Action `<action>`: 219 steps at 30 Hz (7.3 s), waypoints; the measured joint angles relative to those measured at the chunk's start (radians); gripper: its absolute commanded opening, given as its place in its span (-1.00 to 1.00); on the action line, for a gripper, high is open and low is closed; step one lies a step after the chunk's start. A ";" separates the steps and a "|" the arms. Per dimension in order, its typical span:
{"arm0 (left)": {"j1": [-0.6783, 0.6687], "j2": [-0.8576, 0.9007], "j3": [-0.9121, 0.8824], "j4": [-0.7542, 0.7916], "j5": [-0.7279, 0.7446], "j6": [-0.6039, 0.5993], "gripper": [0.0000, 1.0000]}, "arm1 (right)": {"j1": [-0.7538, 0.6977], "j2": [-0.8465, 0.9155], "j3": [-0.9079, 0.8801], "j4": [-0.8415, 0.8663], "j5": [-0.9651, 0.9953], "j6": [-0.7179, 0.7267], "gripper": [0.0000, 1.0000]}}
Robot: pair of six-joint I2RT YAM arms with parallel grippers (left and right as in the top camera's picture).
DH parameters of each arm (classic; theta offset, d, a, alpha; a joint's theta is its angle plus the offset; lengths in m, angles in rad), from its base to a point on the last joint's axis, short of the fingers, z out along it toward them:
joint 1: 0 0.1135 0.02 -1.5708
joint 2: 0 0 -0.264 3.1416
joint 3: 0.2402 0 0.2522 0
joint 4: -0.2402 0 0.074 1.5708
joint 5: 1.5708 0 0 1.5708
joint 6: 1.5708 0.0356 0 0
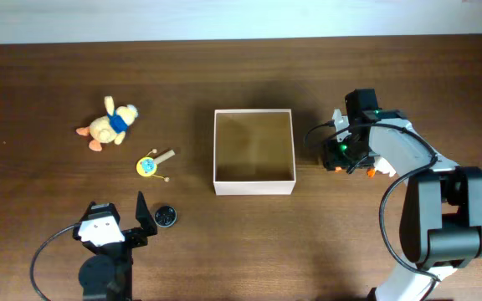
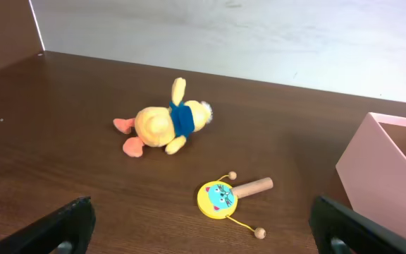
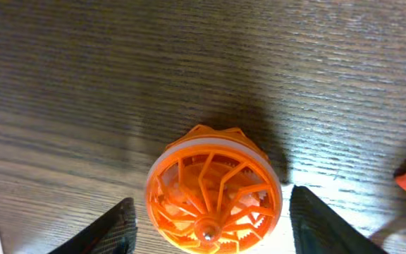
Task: Pack container
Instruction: 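Close the right gripper on the orange fan toy beside the right arm, then lift the orange fan toy and carry it over the white box, then lower the orange toy into the box and open the right gripper, then move the right gripper back to the pink-white plush toy and grasp it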
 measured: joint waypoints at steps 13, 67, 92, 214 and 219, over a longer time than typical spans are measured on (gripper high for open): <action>0.000 0.000 0.000 0.000 0.000 0.000 0.98 | 0.006 0.000 0.000 0.020 0.000 -0.002 -0.27; 0.000 0.000 0.000 0.000 0.000 0.000 0.98 | 0.361 0.004 0.601 -0.302 0.117 -0.016 -0.49; 0.000 0.000 0.000 0.000 0.000 0.000 0.99 | 0.371 0.164 0.591 -0.262 0.124 -0.015 -0.57; 0.000 0.000 0.000 0.000 0.000 0.000 0.98 | -0.118 0.101 0.228 -0.277 0.249 0.146 0.01; 0.000 0.000 0.000 0.000 0.000 0.000 0.98 | -0.132 0.101 0.228 -0.276 0.256 0.148 -0.02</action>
